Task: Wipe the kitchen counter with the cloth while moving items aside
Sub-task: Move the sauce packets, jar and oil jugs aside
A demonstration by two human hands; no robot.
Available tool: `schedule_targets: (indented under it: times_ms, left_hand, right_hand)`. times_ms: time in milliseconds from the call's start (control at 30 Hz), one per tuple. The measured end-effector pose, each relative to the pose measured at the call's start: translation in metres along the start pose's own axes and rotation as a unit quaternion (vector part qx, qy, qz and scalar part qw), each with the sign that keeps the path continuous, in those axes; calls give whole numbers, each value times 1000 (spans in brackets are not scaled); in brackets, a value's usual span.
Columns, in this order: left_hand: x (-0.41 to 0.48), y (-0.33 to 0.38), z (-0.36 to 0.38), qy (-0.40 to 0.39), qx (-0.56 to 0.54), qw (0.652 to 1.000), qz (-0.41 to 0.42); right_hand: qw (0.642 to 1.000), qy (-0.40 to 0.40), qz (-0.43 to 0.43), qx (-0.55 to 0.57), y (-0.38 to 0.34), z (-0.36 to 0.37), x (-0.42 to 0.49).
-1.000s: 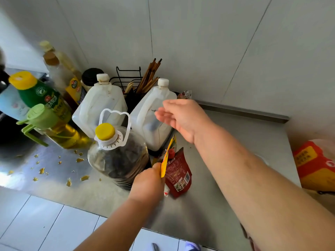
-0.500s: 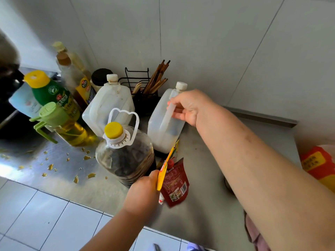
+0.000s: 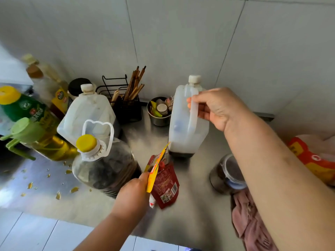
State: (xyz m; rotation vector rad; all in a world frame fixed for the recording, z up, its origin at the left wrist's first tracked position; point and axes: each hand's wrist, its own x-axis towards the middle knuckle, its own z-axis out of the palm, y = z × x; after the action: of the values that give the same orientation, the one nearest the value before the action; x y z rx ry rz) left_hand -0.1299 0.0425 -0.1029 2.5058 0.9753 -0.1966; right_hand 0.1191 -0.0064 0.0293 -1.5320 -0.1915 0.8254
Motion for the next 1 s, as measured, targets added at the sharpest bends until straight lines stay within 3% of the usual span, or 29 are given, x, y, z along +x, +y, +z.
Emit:
schedule_targets:
  times_ms: [500,667,1000]
  left_hand:
    - [87,110,-25,42,-44,996,59]
    - [129,160,-17,83,-11,994,66]
    - [188,228,22,55,38,993,93]
  right_hand:
    - [974,212,-67,-51,-17,-140,17]
    - [969,235,-57,-47,-10,-186,25]
    - [961,269,-46,-41,-3,-250,49]
